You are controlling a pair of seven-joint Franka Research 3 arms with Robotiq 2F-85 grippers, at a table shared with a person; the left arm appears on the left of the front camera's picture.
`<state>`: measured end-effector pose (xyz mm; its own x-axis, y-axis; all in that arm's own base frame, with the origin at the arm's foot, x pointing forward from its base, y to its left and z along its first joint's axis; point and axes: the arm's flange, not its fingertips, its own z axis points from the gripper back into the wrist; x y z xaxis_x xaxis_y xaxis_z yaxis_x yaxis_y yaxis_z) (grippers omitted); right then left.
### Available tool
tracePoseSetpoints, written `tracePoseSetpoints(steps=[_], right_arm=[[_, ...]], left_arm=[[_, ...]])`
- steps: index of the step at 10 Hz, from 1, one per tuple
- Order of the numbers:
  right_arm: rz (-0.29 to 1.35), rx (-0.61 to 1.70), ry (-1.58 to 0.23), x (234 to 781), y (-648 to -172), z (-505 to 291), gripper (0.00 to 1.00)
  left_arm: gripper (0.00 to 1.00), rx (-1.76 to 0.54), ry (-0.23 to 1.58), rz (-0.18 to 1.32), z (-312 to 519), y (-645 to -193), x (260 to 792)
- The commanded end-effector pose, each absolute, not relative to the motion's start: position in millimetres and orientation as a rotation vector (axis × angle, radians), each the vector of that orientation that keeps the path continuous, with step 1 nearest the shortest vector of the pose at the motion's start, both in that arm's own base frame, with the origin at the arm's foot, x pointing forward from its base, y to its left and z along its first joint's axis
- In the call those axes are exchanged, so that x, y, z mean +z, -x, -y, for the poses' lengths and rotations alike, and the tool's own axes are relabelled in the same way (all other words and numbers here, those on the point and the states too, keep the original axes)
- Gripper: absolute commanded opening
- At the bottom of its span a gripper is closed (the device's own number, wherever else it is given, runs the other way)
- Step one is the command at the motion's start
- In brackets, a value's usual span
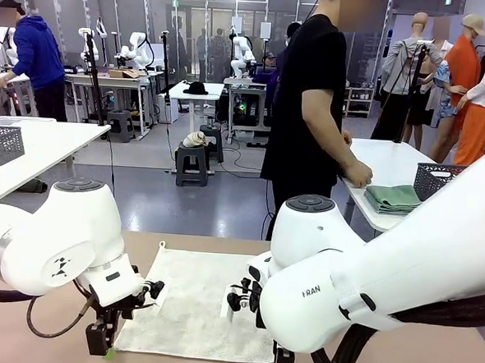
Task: Fold the towels and place them in the basket.
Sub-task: When a person lays out a Towel with hook on the table, fold it in half twice.
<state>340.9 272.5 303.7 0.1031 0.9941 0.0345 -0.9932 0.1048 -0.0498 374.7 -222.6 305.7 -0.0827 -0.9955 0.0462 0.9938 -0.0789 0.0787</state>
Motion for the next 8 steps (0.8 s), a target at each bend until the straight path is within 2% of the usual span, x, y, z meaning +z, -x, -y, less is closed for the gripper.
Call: tracePoseSetpoints(steps=[1, 8], right_arm=[[0.068, 1.460, 0.018, 307.9, -340.6, -272.0, 0.86], [0.060, 1.478, 0.066, 302.6, -341.2, -276.1, 0.86]], left_arm=[[1.00, -1.653, -0.021, 0.098, 221.6, -375.1, 306.6], [1.00, -1.654, -0.016, 0.098, 231.4, -370.9, 299.6]])
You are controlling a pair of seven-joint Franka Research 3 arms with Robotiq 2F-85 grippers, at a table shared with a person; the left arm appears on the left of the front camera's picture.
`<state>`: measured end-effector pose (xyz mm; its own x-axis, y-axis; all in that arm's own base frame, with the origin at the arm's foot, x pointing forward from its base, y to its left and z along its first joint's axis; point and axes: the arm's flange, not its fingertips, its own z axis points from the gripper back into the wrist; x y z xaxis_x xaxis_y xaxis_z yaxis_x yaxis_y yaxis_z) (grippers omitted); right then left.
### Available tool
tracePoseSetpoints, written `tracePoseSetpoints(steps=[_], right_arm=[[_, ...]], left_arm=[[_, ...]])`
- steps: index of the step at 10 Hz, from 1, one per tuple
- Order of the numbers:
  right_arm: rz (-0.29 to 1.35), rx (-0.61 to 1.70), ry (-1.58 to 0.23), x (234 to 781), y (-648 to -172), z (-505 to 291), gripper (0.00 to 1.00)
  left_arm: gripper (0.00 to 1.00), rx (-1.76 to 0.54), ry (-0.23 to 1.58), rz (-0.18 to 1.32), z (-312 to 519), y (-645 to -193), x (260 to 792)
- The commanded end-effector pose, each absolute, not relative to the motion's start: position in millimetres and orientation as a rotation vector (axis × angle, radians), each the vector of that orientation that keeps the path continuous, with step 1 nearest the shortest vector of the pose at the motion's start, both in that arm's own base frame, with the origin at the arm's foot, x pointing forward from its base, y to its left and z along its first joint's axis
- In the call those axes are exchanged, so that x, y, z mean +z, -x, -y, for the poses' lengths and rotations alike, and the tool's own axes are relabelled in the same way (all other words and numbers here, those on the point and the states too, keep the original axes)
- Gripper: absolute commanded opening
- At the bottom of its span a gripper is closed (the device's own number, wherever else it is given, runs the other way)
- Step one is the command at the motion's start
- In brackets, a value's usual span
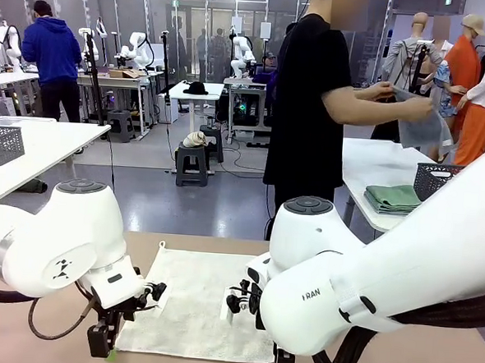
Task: Fold the towels and place them in the basket.
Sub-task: When a person lays out a Towel with hook on the table, fold it in half twice.
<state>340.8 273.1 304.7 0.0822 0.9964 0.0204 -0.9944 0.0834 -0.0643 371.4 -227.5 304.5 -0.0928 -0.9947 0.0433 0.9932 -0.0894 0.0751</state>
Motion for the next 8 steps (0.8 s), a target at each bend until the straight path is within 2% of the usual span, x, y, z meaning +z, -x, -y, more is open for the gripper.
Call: tracePoseSetpoints(steps=[1, 6, 7, 8], right_arm=[[0.056, 1.476, 0.070, 300.8, -342.6, -275.6, 0.86], [0.051, 1.482, 0.062, 287.8, -345.5, -277.6, 0.86], [0.060, 1.491, 0.066, 287.8, -344.5, -276.7, 0.86], [0.056, 1.487, 0.069, 288.6, -344.7, -276.2, 0.66]], left_arm=[[1.00, -1.651, -0.012, 0.082, 233.8, -371.8, 296.7], [1.00, -1.638, -0.003, 0.050, 236.8, -374.0, 288.4], [0.93, -1.654, -0.015, 0.049, 237.9, -375.0, 288.9], [0.80, -1.654, -0.027, 0.059, 239.3, -373.4, 291.0]])
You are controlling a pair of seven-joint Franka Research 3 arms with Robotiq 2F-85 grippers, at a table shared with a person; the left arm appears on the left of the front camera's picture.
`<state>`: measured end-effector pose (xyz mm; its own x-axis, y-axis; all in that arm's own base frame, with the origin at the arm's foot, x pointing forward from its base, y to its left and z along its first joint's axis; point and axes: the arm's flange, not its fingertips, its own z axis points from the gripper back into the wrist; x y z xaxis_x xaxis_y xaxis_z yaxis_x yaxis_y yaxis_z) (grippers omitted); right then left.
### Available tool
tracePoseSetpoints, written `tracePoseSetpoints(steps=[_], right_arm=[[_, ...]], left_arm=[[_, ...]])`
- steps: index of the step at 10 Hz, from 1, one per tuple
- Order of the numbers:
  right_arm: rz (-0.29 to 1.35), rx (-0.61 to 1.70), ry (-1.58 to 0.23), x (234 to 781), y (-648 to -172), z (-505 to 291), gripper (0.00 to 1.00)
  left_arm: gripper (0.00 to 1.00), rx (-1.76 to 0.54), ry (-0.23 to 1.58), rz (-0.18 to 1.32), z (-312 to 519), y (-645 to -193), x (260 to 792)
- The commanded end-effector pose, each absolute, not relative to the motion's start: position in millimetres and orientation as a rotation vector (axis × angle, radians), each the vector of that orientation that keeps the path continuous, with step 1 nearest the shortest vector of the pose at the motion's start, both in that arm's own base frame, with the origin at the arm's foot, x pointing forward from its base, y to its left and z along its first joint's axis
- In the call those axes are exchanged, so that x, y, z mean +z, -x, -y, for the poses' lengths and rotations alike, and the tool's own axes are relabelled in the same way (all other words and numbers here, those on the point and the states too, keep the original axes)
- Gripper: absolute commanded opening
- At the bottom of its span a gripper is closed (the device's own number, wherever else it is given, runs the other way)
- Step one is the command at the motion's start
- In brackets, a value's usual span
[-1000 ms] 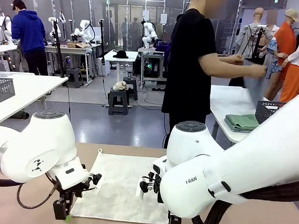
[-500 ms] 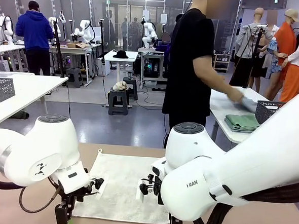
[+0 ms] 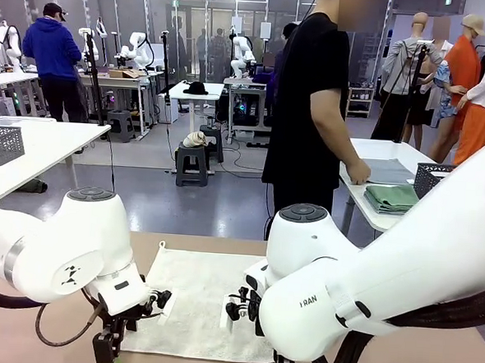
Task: Fold the towels and place them in the basket.
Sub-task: When a person lays out a Towel with hook on the table, fold it in half twice.
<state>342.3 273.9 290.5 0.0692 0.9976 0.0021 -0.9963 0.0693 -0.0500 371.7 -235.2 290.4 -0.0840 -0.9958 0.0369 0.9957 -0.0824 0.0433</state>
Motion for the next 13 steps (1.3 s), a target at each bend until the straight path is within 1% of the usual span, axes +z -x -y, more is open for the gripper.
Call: tracePoseSetpoints(steps=[1, 2, 3, 4, 5, 6, 7, 8, 9, 10, 13], right_arm=[[0.055, 1.483, 0.070, 289.1, -344.4, -276.0, 0.66], [0.058, 1.480, 0.078, 289.9, -344.8, -275.8, 0.47], [0.057, 1.479, 0.092, 292.6, -345.5, -277.0, 0.61], [0.059, 1.482, 0.095, 295.2, -346.0, -278.1, 0.27], [0.059, 1.484, 0.096, 297.1, -346.3, -278.7, 0.42], [0.052, 1.484, 0.091, 298.2, -346.1, -279.2, 0.07], [0.048, 1.485, 0.091, 299.5, -345.7, -279.9, 0.22], [0.044, 1.491, 0.095, 301.8, -344.9, -281.3, 0.00], [0.043, 1.496, 0.098, 303.7, -344.5, -282.4, 0.02], [0.044, 1.500, 0.103, 305.6, -344.4, -283.2, 0.00], [0.044, 1.516, 0.105, 309.8, -343.2, -284.8, 0.00]], left_arm=[[0.74, -1.657, -0.034, 0.075, 240.6, -372.4, 293.7], [0.61, -1.661, -0.041, 0.084, 242.4, -372.7, 296.7], [0.54, -1.662, -0.046, 0.082, 243.0, -373.1, 299.9], [0.41, -1.661, -0.053, 0.076, 243.8, -374.0, 302.2], [0.34, -1.659, -0.058, 0.075, 243.9, -374.9, 303.3], [0.21, -1.658, -0.058, 0.072, 243.9, -375.1, 304.0], [0.15, -1.657, -0.057, 0.070, 244.3, -375.5, 304.2], [0.02, -1.658, -0.059, 0.066, 245.2, -375.7, 304.9], [0.00, -1.658, -0.062, 0.065, 245.5, -375.7, 305.7], [0.00, -1.659, -0.065, 0.066, 245.4, -375.5, 306.7], [0.00, -1.663, -0.071, 0.065, 246.8, -376.4, 309.4]])
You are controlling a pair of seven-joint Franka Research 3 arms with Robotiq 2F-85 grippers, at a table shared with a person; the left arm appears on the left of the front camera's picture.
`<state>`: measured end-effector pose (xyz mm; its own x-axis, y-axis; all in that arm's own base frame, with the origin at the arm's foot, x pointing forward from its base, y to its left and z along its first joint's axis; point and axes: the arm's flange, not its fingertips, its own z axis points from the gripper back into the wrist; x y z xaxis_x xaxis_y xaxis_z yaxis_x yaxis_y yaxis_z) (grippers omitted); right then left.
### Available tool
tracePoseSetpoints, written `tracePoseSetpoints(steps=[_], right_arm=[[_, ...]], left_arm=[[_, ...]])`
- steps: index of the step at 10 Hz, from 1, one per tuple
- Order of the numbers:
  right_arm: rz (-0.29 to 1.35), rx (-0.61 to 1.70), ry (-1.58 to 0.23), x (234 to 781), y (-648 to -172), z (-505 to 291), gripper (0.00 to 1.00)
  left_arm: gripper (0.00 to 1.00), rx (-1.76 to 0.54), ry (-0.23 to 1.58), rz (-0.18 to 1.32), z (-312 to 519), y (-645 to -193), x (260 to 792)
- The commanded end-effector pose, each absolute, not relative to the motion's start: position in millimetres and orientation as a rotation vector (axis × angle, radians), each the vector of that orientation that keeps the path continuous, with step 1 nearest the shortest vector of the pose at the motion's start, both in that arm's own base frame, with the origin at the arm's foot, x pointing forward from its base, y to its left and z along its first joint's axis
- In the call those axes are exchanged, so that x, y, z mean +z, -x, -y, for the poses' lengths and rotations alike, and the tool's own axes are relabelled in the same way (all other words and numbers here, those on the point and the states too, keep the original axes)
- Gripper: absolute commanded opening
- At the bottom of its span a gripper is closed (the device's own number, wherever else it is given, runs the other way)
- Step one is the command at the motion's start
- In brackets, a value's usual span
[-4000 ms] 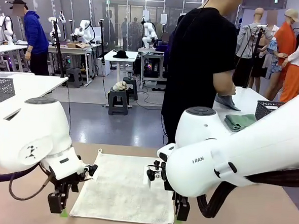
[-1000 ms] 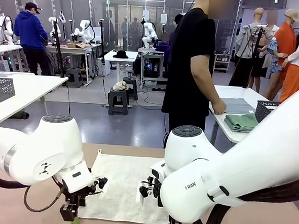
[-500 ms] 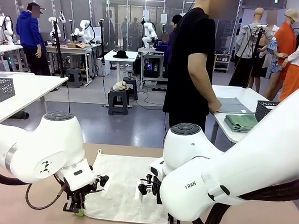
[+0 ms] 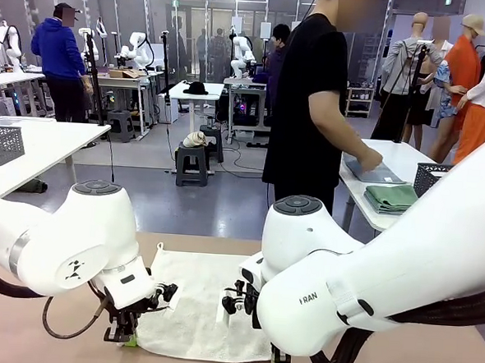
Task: Fold the towels and place them in the basket.
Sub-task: When a person lays out a Towel with hook on the table, fold it in half twice.
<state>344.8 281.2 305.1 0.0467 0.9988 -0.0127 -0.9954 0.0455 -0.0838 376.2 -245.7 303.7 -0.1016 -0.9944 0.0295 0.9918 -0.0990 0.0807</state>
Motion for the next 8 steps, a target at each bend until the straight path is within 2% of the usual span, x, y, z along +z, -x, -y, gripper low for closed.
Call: tracePoseSetpoints(steps=[1, 2, 6, 8], right_arm=[[0.042, 1.492, 0.127, 311.6, -342.9, -285.2, 0.00], [0.034, 1.486, 0.130, 311.5, -341.7, -286.3, 0.00], [0.053, 1.523, 0.084, 306.6, -344.6, -281.3, 0.00], [0.042, 1.519, 0.108, 314.3, -346.8, -279.6, 0.03]], left_arm=[[0.00, -1.639, -0.084, 0.075, 247.3, -376.4, 311.0], [0.00, -1.670, -0.036, 0.090, 245.7, -376.2, 303.7], [0.00, -1.670, -0.036, 0.090, 245.7, -376.2, 303.7], [0.02, -1.649, -0.089, 0.100, 247.6, -374.0, 310.0]])
